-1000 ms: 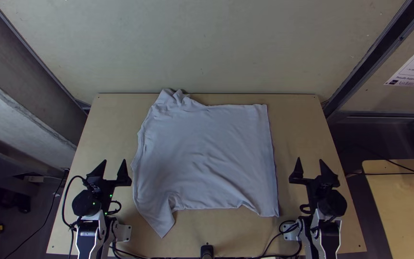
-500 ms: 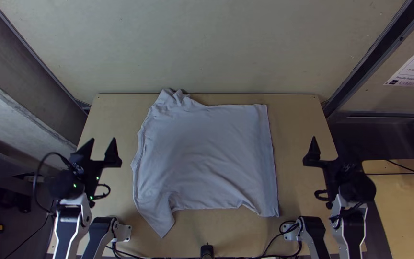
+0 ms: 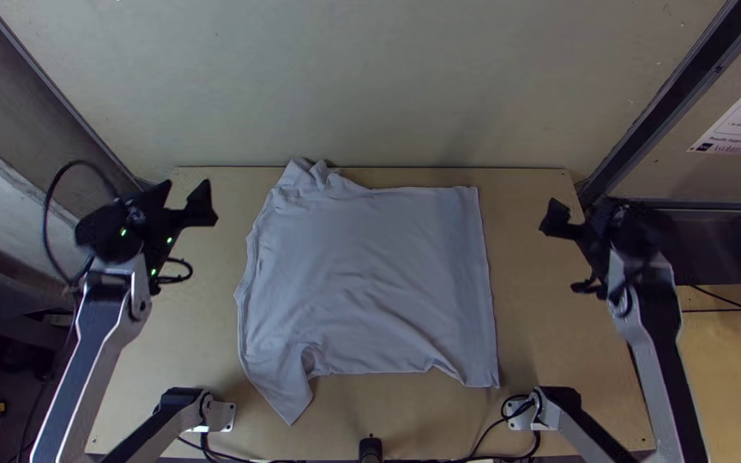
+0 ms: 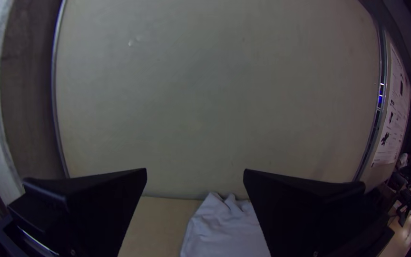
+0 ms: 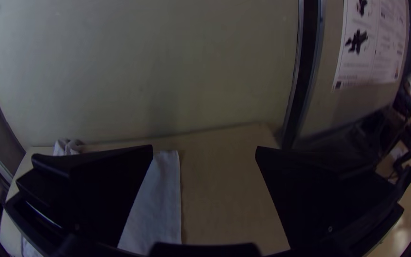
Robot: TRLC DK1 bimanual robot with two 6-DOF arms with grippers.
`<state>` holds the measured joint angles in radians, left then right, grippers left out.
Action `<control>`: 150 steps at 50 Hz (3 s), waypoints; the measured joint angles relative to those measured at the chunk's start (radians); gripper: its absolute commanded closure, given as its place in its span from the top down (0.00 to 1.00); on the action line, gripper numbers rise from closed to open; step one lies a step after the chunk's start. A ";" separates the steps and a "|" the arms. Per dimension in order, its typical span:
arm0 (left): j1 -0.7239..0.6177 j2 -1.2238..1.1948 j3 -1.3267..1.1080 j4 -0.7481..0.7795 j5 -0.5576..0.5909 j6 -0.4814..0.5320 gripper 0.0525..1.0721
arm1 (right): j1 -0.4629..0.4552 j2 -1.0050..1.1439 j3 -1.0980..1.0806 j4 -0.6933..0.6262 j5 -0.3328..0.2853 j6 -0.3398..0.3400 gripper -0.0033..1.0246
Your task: Fold the t-shirt
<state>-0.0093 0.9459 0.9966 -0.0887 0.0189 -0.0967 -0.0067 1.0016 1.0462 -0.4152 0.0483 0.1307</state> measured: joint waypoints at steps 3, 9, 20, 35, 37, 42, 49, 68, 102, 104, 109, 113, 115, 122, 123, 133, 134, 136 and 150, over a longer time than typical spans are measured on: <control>-0.008 0.063 0.050 -0.063 0.000 -0.004 0.96 | 0.000 0.059 0.024 -0.018 0.000 0.018 0.96; -0.013 0.196 0.176 -0.158 0.000 -0.009 0.95 | 0.000 0.146 0.074 -0.035 0.000 0.041 0.96; -0.015 0.375 0.381 -0.294 0.008 -0.017 0.95 | 0.000 0.250 0.163 -0.076 0.000 0.106 0.96; -0.025 0.610 0.602 -0.431 0.100 -0.095 0.94 | 0.037 0.372 0.239 -0.206 -0.004 0.223 0.96; -0.032 0.633 0.622 -0.436 0.102 -0.101 0.93 | 0.040 0.385 0.246 -0.220 -0.013 0.230 0.96; -0.053 0.715 0.696 -0.477 0.106 -0.113 0.90 | 0.045 0.425 0.272 -0.256 -0.051 0.237 0.96; -0.073 0.845 0.792 -0.491 0.105 -0.113 0.90 | 0.046 0.483 0.294 -0.268 -0.074 0.240 0.96; -0.087 1.207 1.120 -0.517 0.062 -0.058 0.85 | 0.046 0.595 0.349 -0.274 -0.076 0.244 0.96; -0.106 1.476 1.258 -0.451 0.040 -0.014 0.71 | 0.058 0.690 0.368 -0.259 -0.076 0.276 0.96; -0.106 1.485 1.260 -0.439 0.040 -0.010 0.58 | 0.059 0.697 0.372 -0.259 -0.077 0.284 0.96; -0.106 1.506 1.271 -0.423 0.040 0.006 0.26 | 0.065 0.709 0.387 -0.256 -0.076 0.290 0.96; -0.106 1.520 1.278 -0.417 0.040 0.016 0.02 | 0.066 0.721 0.404 -0.255 -0.076 0.294 0.96; -0.106 1.523 1.278 -0.418 0.041 0.019 0.02 | 0.068 0.729 0.416 -0.255 -0.076 0.296 0.96; -0.106 1.524 1.278 -0.426 0.041 0.023 0.02 | 0.077 0.768 0.465 -0.256 -0.076 0.304 0.96; -0.106 1.524 1.280 -0.427 0.041 0.023 0.02 | 0.078 0.776 0.475 -0.255 -0.076 0.304 0.96; -0.106 1.524 1.283 -0.447 0.041 0.023 0.02 | 0.090 0.875 0.577 -0.256 -0.076 0.304 0.96; -0.106 1.524 1.283 -0.448 0.041 0.023 0.02 | 0.092 0.888 0.588 -0.256 -0.076 0.304 0.96; -0.106 1.523 1.283 -0.448 0.041 0.023 0.03 | 0.093 0.906 0.603 -0.256 -0.076 0.304 0.96; -0.097 1.498 1.283 -0.407 0.041 0.037 0.94 | 0.111 0.973 0.668 -0.260 -0.076 0.307 0.96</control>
<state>-0.1059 2.4439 2.2799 -0.4957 0.0601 -0.0593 0.1047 1.9747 1.7138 -0.6754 -0.0280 0.4377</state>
